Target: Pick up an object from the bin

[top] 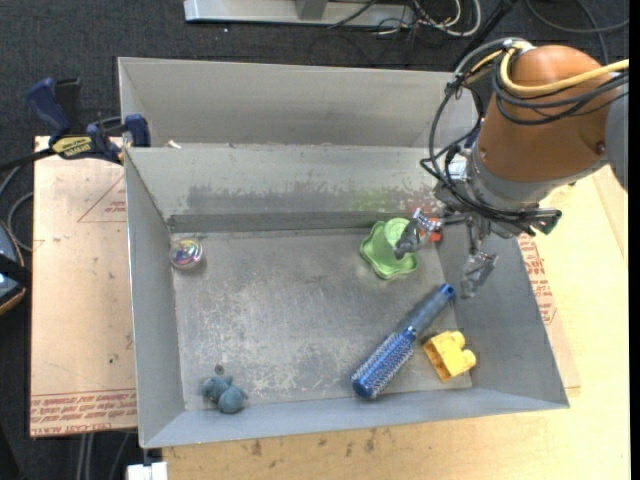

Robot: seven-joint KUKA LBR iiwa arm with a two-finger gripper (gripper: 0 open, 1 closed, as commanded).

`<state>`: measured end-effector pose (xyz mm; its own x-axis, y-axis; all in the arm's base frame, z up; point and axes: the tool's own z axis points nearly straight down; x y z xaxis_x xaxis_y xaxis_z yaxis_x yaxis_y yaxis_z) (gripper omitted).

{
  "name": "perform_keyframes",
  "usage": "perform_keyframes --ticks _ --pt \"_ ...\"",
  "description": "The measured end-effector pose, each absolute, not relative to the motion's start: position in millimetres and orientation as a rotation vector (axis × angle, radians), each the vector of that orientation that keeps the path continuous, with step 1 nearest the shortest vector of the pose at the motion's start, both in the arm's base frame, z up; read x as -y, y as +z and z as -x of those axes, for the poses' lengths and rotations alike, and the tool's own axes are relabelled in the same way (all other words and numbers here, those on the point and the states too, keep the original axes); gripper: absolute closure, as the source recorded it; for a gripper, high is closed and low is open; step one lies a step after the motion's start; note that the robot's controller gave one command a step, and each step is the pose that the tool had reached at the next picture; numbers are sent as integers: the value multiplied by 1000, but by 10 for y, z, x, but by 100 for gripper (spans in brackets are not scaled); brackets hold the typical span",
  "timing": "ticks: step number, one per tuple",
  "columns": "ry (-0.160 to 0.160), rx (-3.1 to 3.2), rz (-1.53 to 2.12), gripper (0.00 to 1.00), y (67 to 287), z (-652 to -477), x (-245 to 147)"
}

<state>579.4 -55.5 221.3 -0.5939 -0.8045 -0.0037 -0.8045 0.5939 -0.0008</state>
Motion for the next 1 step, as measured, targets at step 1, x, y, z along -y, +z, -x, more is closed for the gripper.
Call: perform_keyframes --ticks 1 --pt "7 -2535 1861 0 1216 -5334 854"
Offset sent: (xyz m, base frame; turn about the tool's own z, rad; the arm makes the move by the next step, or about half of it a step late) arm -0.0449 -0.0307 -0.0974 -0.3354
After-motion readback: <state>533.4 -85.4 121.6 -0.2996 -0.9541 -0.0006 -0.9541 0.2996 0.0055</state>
